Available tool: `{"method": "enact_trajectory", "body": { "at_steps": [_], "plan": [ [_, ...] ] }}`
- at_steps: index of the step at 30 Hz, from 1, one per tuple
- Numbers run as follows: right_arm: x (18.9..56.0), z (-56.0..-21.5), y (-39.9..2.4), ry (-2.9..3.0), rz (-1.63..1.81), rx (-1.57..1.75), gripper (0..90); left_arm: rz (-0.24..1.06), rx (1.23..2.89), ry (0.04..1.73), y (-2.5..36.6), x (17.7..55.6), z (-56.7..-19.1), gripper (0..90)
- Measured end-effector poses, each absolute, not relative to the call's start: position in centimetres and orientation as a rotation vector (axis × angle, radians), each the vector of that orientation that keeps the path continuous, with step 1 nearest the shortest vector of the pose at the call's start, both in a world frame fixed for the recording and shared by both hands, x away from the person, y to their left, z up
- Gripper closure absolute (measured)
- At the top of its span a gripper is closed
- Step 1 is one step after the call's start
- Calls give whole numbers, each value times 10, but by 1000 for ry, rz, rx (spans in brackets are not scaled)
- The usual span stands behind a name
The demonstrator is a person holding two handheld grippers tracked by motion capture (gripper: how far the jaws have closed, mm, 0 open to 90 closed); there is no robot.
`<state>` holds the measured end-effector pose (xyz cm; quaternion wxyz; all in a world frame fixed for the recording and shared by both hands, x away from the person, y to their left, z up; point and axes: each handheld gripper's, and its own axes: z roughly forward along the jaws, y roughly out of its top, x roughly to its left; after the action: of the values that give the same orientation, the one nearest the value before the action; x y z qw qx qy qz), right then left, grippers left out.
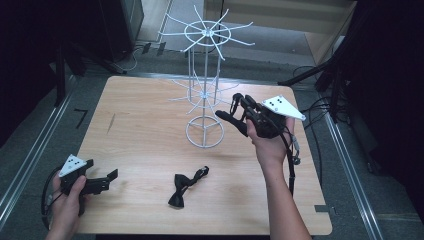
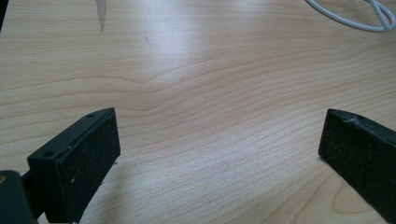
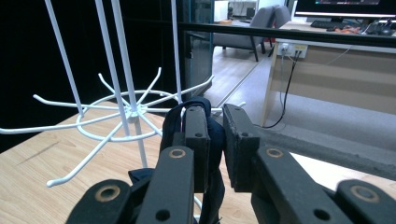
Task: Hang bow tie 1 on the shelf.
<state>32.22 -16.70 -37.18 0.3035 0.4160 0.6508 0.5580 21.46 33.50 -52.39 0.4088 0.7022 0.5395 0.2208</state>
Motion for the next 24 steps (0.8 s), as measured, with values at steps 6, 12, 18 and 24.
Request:
{"method": "enact_trajectory", "body": {
  "at_steps": [6, 12, 18, 24],
  "plan": [
    [329, -375, -168, 1735, 1498, 1119, 821, 558, 1769, 1358, 335, 215, -524, 0],
    [339, -382, -170, 1758, 1503, 1165, 819, 556, 1769, 1359, 335, 215, -524, 0],
    [343, -387, -172, 1767, 1505, 1193, 818, 556, 1770, 1357, 335, 215, -524, 0],
    [346, -396, -173, 1786, 1505, 1222, 818, 556, 1769, 1358, 335, 215, -524, 0]
  ]
}}
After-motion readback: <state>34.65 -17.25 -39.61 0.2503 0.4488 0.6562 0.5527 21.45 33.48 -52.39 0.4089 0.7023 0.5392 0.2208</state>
